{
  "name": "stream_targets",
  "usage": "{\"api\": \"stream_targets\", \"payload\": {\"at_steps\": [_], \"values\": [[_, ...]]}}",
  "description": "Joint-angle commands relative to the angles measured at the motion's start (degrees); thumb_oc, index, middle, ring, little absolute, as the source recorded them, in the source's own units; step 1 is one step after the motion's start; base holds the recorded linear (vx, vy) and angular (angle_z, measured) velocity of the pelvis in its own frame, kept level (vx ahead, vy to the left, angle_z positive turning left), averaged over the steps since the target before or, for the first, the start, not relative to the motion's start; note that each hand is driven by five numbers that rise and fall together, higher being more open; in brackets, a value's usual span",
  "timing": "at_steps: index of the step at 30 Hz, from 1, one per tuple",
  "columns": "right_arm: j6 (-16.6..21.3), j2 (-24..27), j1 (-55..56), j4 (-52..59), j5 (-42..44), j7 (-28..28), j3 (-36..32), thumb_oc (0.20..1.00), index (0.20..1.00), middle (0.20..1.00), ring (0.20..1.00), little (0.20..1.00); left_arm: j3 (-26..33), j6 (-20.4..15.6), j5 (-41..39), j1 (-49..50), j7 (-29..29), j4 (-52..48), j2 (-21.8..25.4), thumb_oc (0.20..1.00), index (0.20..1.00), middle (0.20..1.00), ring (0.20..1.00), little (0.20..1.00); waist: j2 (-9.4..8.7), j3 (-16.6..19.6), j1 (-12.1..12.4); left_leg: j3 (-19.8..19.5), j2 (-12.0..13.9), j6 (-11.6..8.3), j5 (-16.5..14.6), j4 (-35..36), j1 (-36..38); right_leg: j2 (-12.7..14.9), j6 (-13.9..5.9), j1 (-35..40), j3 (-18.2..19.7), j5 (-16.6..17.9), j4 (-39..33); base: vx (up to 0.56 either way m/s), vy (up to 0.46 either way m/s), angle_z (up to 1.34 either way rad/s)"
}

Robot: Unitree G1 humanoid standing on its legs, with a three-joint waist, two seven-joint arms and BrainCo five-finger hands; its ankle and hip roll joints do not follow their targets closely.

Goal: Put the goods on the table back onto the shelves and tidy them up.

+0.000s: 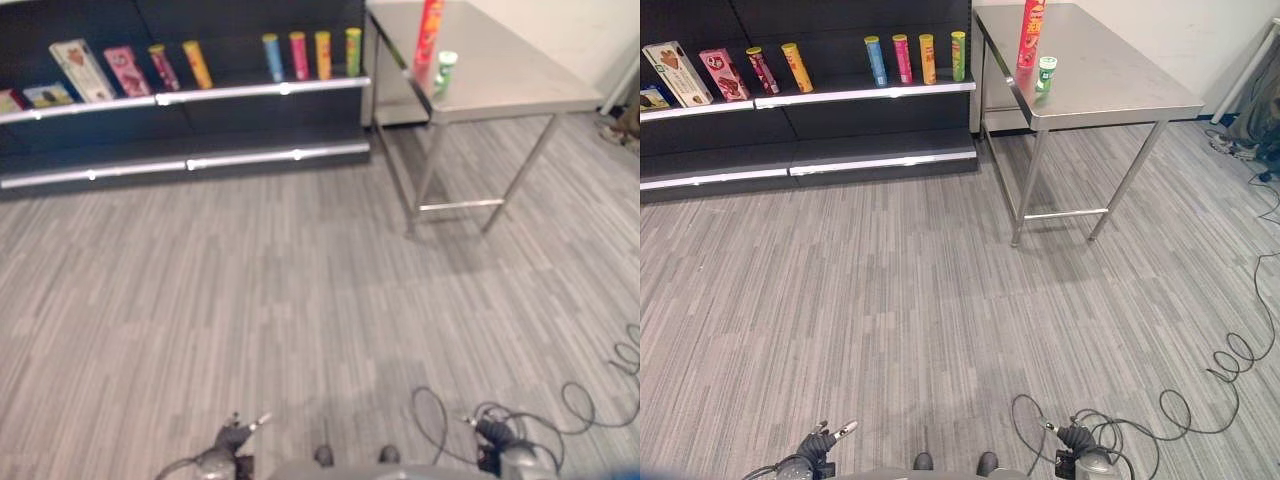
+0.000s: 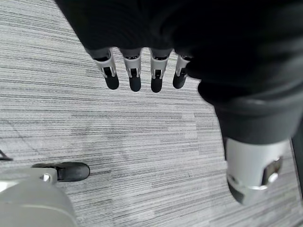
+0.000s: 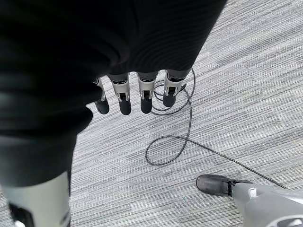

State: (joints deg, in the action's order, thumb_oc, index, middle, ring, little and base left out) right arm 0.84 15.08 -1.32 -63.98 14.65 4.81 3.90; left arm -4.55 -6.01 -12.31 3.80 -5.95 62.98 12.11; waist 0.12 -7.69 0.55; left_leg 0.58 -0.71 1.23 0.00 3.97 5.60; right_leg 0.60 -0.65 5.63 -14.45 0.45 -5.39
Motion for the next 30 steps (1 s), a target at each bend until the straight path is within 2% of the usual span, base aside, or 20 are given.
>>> {"api": "stream_targets", "payload": {"at_steps": [1,24,30], "values": [[1.5,0.1,-1.8,0.2,-0.1,0.8,2.0,1.0,1.0,1.0,1.0,1.0,-0.5,-1.0,1.8,-3.1,-0.4,1.9,1.5,1.0,1.0,1.0,1.0,1.0,-2.79,0.4,0.0,-2.7,3.2,-5.0,-6.6,-1.4,1.6,6.6,-7.16,1.3,1.3,-5.4,3.5,0.0,0.018,-0.03],[1.3,0.5,-1.4,0.3,-1.1,1.1,2.4,1.0,1.0,1.0,1.0,1.0,-1.7,-0.6,5.0,-3.0,-1.9,2.5,1.8,1.0,1.0,1.0,1.0,1.0,-2.54,0.3,-0.5,-2.3,2.7,-4.52,-6.7,-1.3,1.1,6.9,-7.51,0.1,2.9,-4.7,3.3,-0.01,0.009,-0.02],[1.0,0.6,-2.1,0.0,-1.7,1.1,2.9,1.0,1.0,1.0,1.0,1.0,-1.2,-0.7,4.2,-3.3,-2.2,2.2,2.0,1.0,1.0,1.0,1.0,1.0,-2.92,-0.6,0.2,-4.0,1.8,-3.91,-6.7,-2.5,-1.6,7.1,-7.83,-2.8,3.6,-4.0,3.9,-0.05,0.015,-0.07]]}}
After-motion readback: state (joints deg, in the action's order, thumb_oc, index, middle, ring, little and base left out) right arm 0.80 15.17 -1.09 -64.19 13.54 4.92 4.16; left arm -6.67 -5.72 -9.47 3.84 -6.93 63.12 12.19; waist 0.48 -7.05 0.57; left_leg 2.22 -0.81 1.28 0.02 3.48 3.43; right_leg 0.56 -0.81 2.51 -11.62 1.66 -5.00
